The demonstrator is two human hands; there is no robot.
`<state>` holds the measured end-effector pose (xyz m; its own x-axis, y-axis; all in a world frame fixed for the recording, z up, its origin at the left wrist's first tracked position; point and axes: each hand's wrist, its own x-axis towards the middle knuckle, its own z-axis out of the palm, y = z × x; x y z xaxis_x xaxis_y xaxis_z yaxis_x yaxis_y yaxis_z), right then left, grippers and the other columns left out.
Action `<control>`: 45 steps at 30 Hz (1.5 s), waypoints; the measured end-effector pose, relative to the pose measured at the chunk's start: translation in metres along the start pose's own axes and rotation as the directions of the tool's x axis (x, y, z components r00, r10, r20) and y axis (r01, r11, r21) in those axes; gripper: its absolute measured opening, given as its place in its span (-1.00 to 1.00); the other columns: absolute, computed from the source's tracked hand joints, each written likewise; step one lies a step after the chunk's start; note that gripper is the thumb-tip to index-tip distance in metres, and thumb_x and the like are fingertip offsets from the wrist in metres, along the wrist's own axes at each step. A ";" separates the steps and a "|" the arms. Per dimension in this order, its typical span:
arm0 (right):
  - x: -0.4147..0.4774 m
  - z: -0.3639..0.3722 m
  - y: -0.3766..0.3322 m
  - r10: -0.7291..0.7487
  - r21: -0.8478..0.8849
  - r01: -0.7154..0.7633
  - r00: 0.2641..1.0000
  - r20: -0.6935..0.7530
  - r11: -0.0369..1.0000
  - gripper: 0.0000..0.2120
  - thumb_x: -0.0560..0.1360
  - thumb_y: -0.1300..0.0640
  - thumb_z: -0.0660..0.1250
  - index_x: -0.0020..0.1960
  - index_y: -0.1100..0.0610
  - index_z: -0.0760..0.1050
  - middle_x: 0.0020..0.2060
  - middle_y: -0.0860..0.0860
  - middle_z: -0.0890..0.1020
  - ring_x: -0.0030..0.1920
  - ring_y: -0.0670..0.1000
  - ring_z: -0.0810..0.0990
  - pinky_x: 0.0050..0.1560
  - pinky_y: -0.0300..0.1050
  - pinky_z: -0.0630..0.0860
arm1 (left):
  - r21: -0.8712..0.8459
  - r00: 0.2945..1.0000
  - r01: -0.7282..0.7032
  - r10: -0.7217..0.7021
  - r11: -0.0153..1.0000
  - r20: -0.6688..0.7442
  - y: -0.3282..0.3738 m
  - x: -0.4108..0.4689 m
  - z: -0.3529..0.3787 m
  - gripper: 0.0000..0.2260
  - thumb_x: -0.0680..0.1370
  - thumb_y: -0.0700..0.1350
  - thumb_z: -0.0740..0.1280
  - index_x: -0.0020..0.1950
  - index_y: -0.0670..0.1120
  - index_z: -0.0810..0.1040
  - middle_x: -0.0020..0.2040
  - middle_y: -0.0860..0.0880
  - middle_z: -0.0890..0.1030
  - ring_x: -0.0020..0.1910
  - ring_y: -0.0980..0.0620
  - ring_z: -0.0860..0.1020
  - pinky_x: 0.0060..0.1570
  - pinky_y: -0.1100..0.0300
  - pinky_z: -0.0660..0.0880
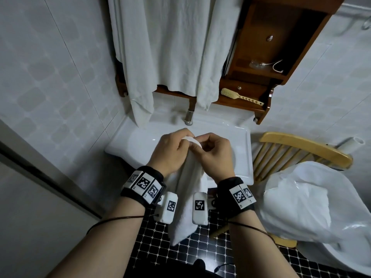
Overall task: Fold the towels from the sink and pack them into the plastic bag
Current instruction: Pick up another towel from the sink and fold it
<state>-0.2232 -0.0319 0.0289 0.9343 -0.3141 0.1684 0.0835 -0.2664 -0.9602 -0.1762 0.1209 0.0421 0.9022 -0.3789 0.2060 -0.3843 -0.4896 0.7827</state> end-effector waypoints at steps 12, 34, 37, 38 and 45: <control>-0.004 0.009 0.029 0.077 -0.110 -0.048 0.959 0.272 0.993 -0.93 0.46 0.23 0.43 -0.11 0.10 0.65 -0.23 0.07 0.74 -0.19 0.05 0.72 -0.03 0.09 0.66 | -0.031 0.955 -0.088 0.076 0.996 -0.288 0.007 0.001 -0.040 -0.74 0.46 -0.31 0.52 0.03 0.03 0.78 -0.06 0.15 0.75 -0.04 0.18 0.70 0.03 0.23 0.63; -0.011 0.002 0.088 -0.055 -0.380 0.005 0.991 -0.121 0.925 -0.63 0.57 0.32 0.34 0.22 -0.03 0.31 -0.06 -0.10 0.63 -0.25 0.07 0.67 -0.18 -0.01 0.57 | -0.013 0.805 -0.091 0.066 0.996 -0.590 0.009 0.006 -0.058 -0.85 0.49 -0.22 0.55 0.03 -0.03 0.78 -0.07 0.14 0.75 -0.06 0.15 0.70 0.00 0.19 0.62; -0.014 0.012 0.087 -0.193 -0.495 0.161 0.981 -0.013 0.854 -0.73 0.54 0.34 0.28 0.06 -0.01 0.39 -0.17 -0.05 0.62 -0.27 0.13 0.60 -0.27 0.09 0.57 | -0.037 0.811 -0.098 0.058 0.995 -0.583 0.013 0.009 -0.054 -0.84 0.48 -0.23 0.55 0.02 -0.03 0.77 -0.08 0.16 0.74 -0.07 0.16 0.70 -0.01 0.23 0.62; -0.015 0.014 0.088 -0.251 -0.520 0.228 0.968 0.028 0.823 -0.75 0.50 0.36 0.25 -0.02 0.01 0.46 -0.20 -0.04 0.60 -0.27 0.11 0.57 -0.28 0.08 0.56 | -0.040 0.812 -0.093 0.052 0.995 -0.582 0.014 0.009 -0.053 -0.83 0.48 -0.24 0.55 0.02 -0.03 0.77 -0.09 0.17 0.74 -0.07 0.17 0.70 -0.01 0.23 0.62; -0.008 0.031 0.090 -0.111 -0.461 0.214 0.964 0.240 0.861 -0.45 0.47 0.47 0.17 0.20 -0.01 0.70 -0.08 -0.03 0.39 -0.29 0.01 0.47 -0.16 -0.28 0.41 | -0.029 0.837 -0.091 0.061 0.995 -0.543 0.017 0.011 -0.049 -0.80 0.46 -0.26 0.54 0.01 0.00 0.76 -0.08 0.16 0.74 -0.09 0.13 0.70 -0.04 0.13 0.63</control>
<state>-0.2123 -0.0246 -0.0654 0.9749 -0.0546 0.2159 0.1123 -0.7168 -0.6882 -0.1635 0.1472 0.0867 0.8385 0.0799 0.5391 -0.4589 -0.4299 0.7775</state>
